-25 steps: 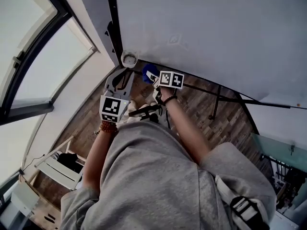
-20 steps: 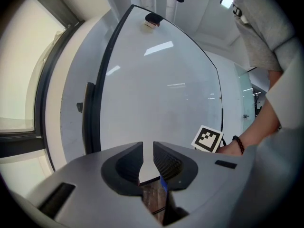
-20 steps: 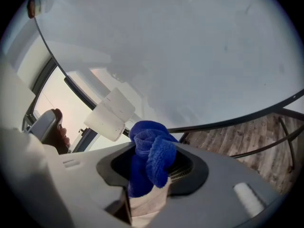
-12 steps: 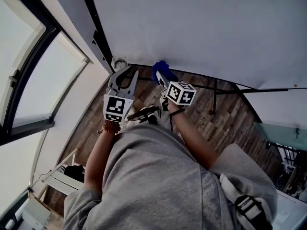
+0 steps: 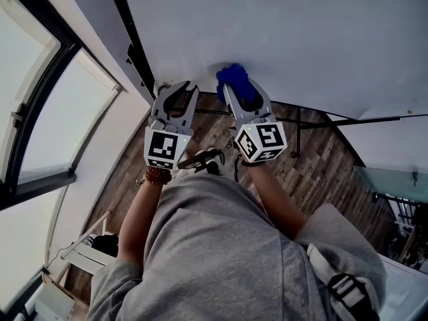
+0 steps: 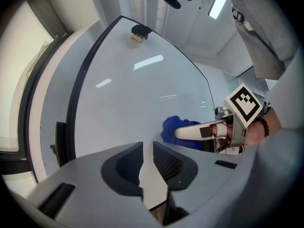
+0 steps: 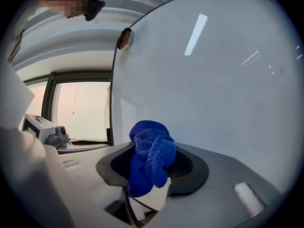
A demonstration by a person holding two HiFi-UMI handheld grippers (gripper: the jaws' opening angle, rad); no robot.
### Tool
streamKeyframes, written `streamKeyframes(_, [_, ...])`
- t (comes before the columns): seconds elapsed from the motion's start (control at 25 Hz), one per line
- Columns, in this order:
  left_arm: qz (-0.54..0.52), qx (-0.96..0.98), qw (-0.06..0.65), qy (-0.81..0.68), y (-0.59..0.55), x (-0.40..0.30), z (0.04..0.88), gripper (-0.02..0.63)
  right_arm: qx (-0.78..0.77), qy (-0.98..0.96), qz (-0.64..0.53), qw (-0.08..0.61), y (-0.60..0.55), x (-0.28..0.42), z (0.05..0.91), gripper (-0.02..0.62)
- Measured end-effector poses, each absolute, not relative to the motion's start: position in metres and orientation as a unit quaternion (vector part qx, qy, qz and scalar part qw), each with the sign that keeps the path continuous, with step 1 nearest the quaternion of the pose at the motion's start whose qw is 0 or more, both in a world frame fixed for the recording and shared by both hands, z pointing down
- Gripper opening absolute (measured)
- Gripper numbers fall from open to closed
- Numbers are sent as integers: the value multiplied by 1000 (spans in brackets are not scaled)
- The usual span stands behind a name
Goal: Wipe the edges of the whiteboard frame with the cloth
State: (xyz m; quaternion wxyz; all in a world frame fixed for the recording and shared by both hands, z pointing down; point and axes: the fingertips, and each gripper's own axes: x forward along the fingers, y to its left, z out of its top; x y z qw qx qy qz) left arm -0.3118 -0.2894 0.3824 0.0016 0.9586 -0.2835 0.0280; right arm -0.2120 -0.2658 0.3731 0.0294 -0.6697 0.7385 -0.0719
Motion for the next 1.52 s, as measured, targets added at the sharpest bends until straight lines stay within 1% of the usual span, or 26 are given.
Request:
streamKeyframes(0.12, [15, 955, -2, -297, -293, -314, 366, 54, -679, 734, 7, 0, -262, -221, 339, 186])
streamKeyframes(0.24, [12, 950, -13, -312, -295, -318, 352, 54, -682, 725, 81, -48, -255, -233, 318, 187])
streamKeyframes(0.36, [1, 944, -19, -330, -294, -325, 343, 54, -684, 717, 116, -69, -251, -245, 308, 189])
streamKeyframes(0.72, [2, 927, -12, -374, -295, -343, 351, 54, -693, 715, 57, -78, -251, -251, 345, 190])
streamKeyframes(0.84, [-3, 926, -18, -378, -295, -342, 353, 54, -694, 712, 53, -88, -252, -250, 347, 190])
streamKeyframes(1.0, [3, 926, -9, -378, -298, -342, 360, 52, -695, 711, 49, -95, -256, -249, 352, 190])
streamKeyframes(1.52, [13, 921, 6, -388, -304, -347, 368, 17, -685, 720, 35, -104, -264, -263, 355, 190])
